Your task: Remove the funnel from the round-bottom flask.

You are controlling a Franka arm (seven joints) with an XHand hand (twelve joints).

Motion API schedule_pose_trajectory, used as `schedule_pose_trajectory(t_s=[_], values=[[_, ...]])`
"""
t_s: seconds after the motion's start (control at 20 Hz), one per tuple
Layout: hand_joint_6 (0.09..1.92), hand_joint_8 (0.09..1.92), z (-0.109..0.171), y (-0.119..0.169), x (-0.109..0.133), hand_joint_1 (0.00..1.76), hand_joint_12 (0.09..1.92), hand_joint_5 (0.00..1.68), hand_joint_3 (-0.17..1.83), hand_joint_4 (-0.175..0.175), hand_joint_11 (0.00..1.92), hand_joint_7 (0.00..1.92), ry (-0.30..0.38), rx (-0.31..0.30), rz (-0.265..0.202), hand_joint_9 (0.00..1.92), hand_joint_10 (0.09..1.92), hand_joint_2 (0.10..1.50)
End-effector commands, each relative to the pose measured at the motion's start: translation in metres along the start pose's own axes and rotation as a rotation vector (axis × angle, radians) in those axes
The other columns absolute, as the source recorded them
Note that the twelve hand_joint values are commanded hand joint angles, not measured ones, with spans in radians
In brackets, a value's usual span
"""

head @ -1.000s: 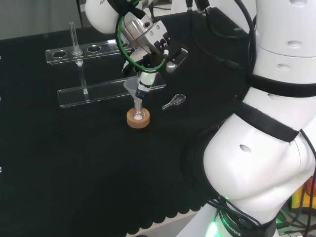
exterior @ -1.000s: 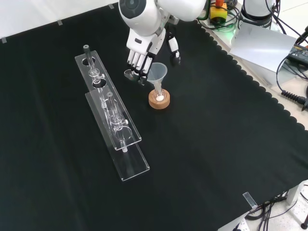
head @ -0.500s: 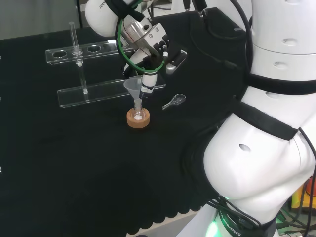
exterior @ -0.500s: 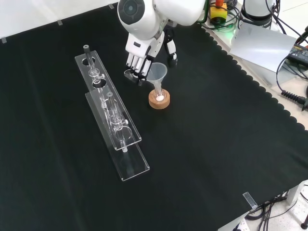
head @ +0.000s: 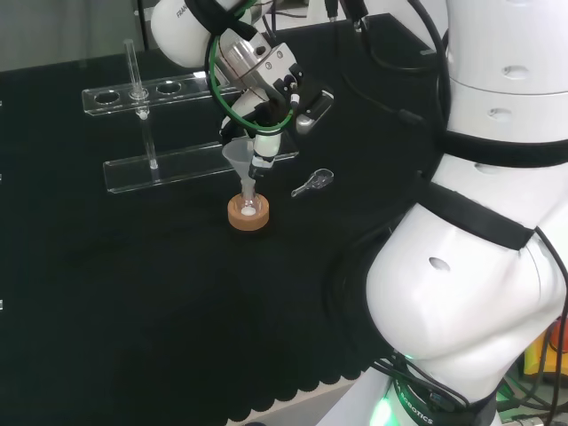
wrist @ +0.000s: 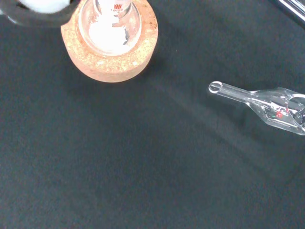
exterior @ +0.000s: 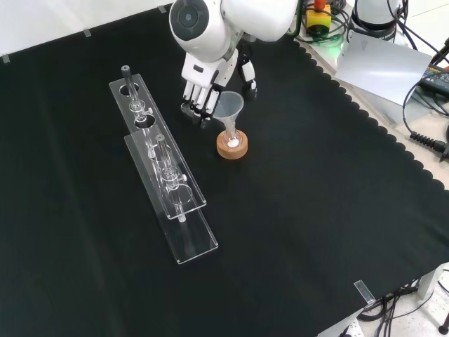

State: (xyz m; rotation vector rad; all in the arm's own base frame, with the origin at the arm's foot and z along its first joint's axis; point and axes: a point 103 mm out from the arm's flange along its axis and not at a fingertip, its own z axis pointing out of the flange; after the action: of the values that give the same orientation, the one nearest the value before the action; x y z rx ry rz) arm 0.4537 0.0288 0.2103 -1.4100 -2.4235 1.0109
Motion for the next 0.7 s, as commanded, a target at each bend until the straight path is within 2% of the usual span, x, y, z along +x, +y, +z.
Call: schedule_pose_trajectory(t_s=[0.05, 0.4, 0.7], values=[[0.09, 0.60, 0.0005, 0.0015, 0.0003, 0.72, 1.41, 0.23, 0.31, 0.042, 0.32, 0.10, -0.003, 0.000, -0.007, 0.43, 0.69, 0.69], [0.09, 0.61, 0.0007, 0.0015, 0.0017, 0.74, 1.37, 0.33, 0.40, 0.033, 0.37, 0.19, -0.020, -0.023, -0.012, 0.64, 0.58, 0.66], [0.09, 0.62, 0.0000, -0.0009, 0.0018, 0.76, 1.34, 0.52, 0.44, 0.033, 0.40, 0.34, -0.030, -0.042, -0.013, 0.73, 0.55, 0.65]])
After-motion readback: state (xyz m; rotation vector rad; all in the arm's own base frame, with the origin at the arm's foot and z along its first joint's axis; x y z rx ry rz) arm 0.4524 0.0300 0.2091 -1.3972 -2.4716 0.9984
